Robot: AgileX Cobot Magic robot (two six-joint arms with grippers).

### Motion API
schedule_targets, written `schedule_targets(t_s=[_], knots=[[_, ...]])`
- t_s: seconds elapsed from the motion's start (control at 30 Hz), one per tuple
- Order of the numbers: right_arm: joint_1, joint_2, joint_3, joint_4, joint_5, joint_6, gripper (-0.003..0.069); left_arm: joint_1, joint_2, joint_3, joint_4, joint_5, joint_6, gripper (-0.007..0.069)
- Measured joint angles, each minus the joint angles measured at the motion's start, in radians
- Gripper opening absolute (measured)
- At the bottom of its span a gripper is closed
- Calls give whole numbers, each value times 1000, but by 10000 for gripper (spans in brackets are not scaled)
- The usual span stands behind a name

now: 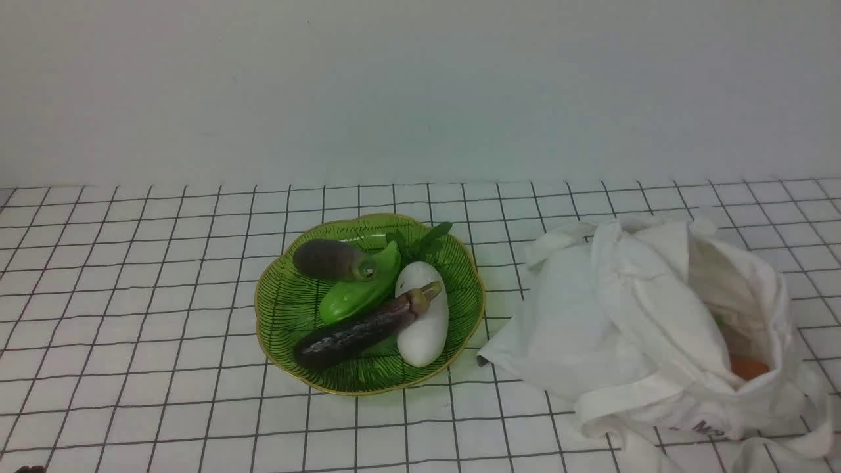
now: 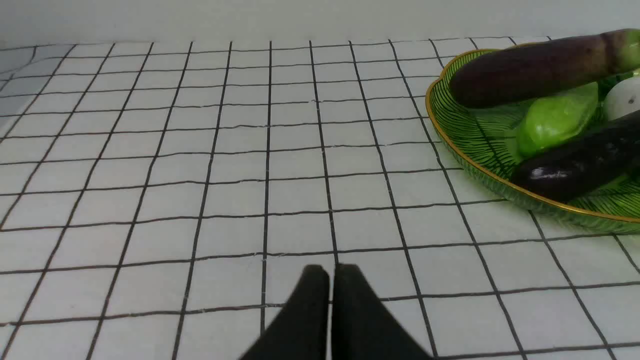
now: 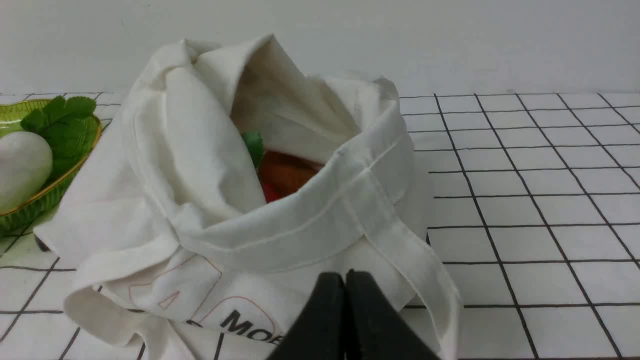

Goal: Take vegetables from bag on white checkered tablecloth place on plate.
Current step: 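Reach for the red bell pepper in the white bag with the right gripper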

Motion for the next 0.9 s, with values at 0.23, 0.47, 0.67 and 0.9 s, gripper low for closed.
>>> schedule_targets(t_s=[0.23, 0.47, 0.67, 0.9], knots=[[0, 0, 0, 0, 0, 0, -14, 0, 0, 0, 0, 0, 0, -8], [0, 0, 0, 0, 0, 0, -14, 0, 0, 0, 0, 0, 0, -8], [0, 0, 0, -3, -1, 0, -14, 0, 0, 0, 0, 0, -5, -8], [0, 0, 12, 121, -197, 59, -14, 0, 0, 0, 0, 0, 0, -8]])
